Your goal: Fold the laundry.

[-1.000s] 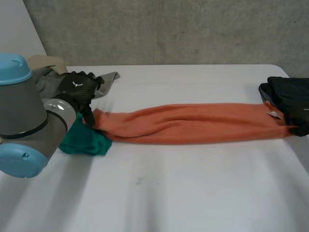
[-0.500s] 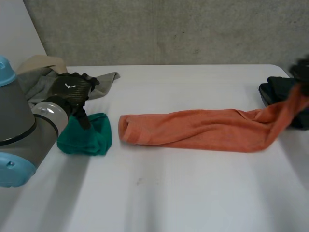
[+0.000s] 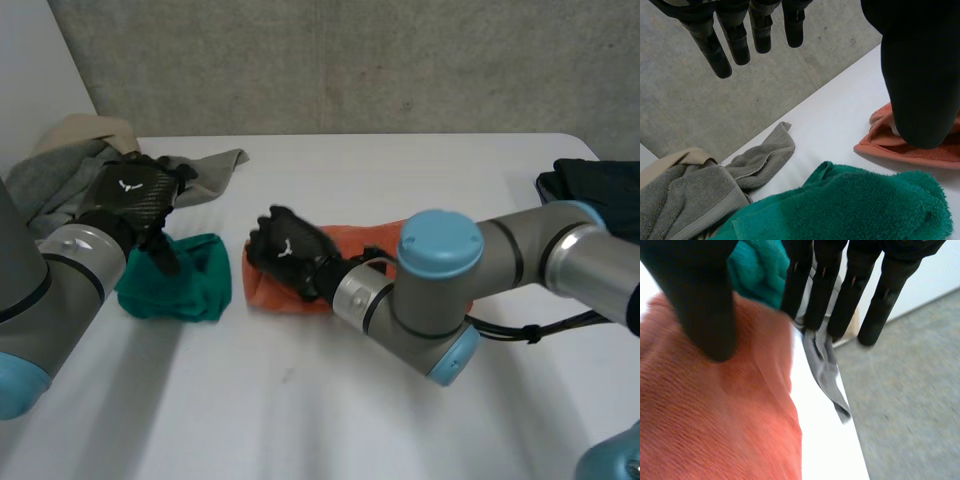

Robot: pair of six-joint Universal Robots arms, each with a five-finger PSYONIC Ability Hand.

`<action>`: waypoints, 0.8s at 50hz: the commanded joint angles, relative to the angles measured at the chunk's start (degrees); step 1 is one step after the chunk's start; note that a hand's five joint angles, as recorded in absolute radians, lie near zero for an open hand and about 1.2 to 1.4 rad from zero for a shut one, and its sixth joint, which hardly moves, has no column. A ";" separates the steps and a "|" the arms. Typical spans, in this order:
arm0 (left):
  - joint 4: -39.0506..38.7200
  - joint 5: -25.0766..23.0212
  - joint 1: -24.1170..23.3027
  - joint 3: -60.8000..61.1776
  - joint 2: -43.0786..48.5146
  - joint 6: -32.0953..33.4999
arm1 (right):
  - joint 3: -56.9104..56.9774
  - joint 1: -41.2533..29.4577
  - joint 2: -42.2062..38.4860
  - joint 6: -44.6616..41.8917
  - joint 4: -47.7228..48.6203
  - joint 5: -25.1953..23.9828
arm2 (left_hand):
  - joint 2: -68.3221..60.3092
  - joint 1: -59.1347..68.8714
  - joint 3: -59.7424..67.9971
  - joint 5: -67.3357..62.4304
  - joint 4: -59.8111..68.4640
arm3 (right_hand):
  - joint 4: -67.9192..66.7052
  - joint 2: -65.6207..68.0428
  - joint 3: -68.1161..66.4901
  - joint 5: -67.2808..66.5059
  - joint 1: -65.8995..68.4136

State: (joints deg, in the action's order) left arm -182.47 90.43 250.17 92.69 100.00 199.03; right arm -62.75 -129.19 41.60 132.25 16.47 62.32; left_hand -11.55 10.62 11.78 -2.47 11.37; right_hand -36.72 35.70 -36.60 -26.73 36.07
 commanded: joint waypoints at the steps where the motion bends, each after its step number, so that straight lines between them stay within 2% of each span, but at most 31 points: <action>1: -1.56 -0.08 -1.17 -1.89 1.16 0.04 | -5.17 5.52 10.67 11.15 -1.70 4.73 | 1.55 -0.62 -1.78 2.47 -1.37 | 26.72 -25.70 26.60 26.73 -26.07; 6: -2.62 0.01 -4.24 -4.45 2.13 -0.49 | -11.07 10.44 17.36 22.77 -2.05 6.32 | 1.55 -0.62 -1.78 2.47 -1.37 | 26.72 -25.70 26.60 26.73 -26.07; 9: -3.41 -0.17 -7.76 -6.64 3.36 -1.71 | -13.80 13.78 19.65 28.31 -3.28 8.42 | 1.55 -0.62 -1.78 2.47 -1.37 | 26.72 -25.70 26.60 26.73 -26.07; 15: -5.87 -2.53 -15.49 -13.04 10.11 -3.39 | -15.82 19.05 18.96 29.21 -11.43 13.95 | 1.55 -0.62 -1.78 2.47 -1.37 | 26.72 -25.70 26.60 26.73 -26.07; 19: -5.79 -3.42 -18.13 -19.63 17.75 -2.95 | -17.31 21.34 17.55 29.47 -16.54 15.72 | 1.55 -0.62 -1.78 2.47 -1.37 | 26.72 -25.70 26.60 26.73 -26.07; 25: -2.89 -1.14 -18.14 -29.40 28.66 -0.58 | -21.71 23.28 17.55 29.99 -14.98 14.06 | 1.55 -0.62 -1.78 2.47 -1.37 | 11.94 -10.92 11.82 11.96 -11.29; 26: -1.32 -0.44 -17.96 -31.50 31.37 0.56 | -23.11 23.55 17.72 30.00 -13.93 13.45 | 1.55 -0.62 -1.78 2.47 -1.37 | 6.09 -5.07 5.97 6.10 -5.44; 30: 2.28 2.02 -17.18 -35.29 36.13 3.80 | -26.80 23.64 18.69 29.82 -10.51 12.83 | 1.55 -0.62 -1.78 2.47 -1.37 | -2.04 3.05 -2.16 -2.02 2.69; 33: 3.88 4.83 -16.12 -36.09 37.29 5.40 | -28.65 23.72 19.04 29.73 -7.69 13.17 | 1.55 -0.62 -1.78 2.47 -1.37 | -2.05 3.06 -2.17 -2.03 2.70; 38: 5.29 12.29 -14.54 -34.17 37.20 6.63 | -30.33 23.90 18.87 29.03 -2.59 14.14 | 1.55 -0.62 -1.78 2.47 -1.37 | -5.73 6.75 -5.85 -5.71 6.38; 40: 5.38 13.54 -14.54 -32.67 36.41 6.46 | -30.33 23.99 18.52 28.85 -1.97 14.06 | 1.55 -0.62 -1.78 2.47 -1.37 | -7.59 8.61 -7.71 -7.58 8.24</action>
State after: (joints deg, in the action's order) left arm -178.31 97.24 234.35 56.80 137.64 204.71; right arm -91.87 -105.31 60.55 161.82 9.96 75.71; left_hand -11.55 10.62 11.78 -2.47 11.37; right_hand -35.18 34.98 -35.40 -25.18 35.09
